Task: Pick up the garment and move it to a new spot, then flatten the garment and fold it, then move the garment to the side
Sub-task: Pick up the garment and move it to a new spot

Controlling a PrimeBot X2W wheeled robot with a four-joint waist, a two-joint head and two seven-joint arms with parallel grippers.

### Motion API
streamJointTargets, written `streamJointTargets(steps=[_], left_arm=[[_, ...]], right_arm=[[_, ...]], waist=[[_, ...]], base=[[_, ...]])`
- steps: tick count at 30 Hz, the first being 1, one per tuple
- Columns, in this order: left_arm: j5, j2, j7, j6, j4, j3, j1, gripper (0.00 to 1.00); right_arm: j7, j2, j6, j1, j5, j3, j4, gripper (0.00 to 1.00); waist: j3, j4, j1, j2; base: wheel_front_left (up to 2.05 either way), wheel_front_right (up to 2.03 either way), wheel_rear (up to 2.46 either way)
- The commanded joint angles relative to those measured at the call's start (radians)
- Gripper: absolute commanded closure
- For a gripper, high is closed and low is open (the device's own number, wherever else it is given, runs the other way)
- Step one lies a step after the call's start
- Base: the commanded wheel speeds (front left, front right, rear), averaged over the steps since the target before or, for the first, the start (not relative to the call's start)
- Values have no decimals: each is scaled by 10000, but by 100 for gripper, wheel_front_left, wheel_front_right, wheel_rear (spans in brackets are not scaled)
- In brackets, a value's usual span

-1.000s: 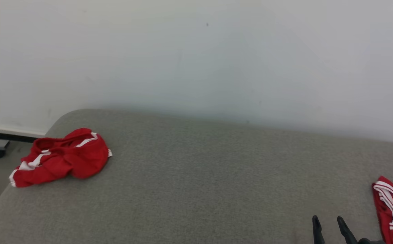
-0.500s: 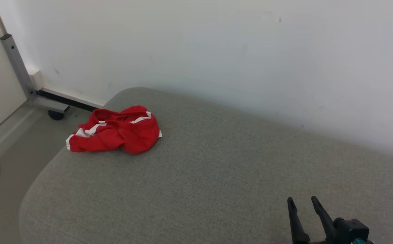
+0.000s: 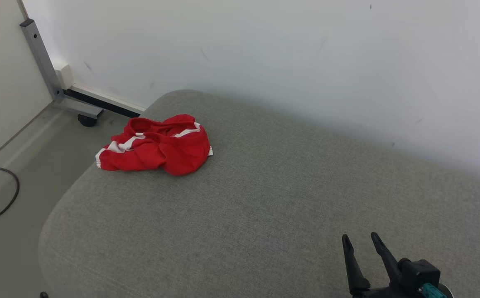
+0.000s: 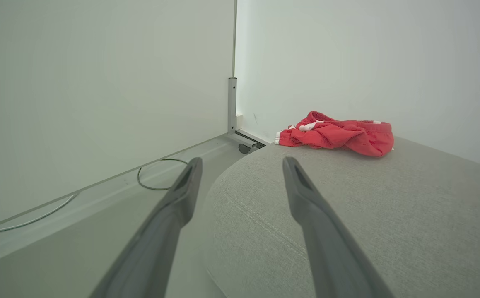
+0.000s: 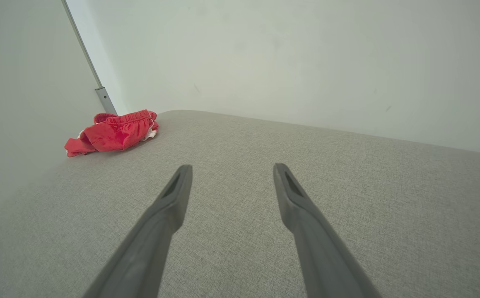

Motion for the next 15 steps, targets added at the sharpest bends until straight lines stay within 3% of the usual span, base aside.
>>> streamJointTargets(steps=[1, 5, 7, 12, 15], left_arm=[[-107, -34, -28, -4, -103, -40, -228, 0], [-318, -37, -24, -312, 402, -588, -634, 0], [-106, 191, 502, -488, 964, -1022, -1192, 0], [-386, 631, 1928, -824, 2336, -1799, -3627, 0], [-618, 862, 2440, -966, 3486, -2175, -5286, 0]], right_arm=[[-40, 5, -22, -16, 54, 17, 18, 0], [12, 6, -22, 93, 41, 17, -96, 0], [150, 6, -22, 159, -91, 53, -270, 0], [774, -5, -22, 344, -644, -1, -1272, 0], [1417, -335, -22, 463, -1016, 73, -2364, 0]], waist=[[18, 12, -1, -1], [137, 69, -1, -1], [238, 118, -1, -1], [819, 228, -1, -1], [1473, 165, -1, -1]], base=[[0, 0, 0], [0, 0, 0], [0, 0, 0], [0, 0, 0], [0, 0, 0]])
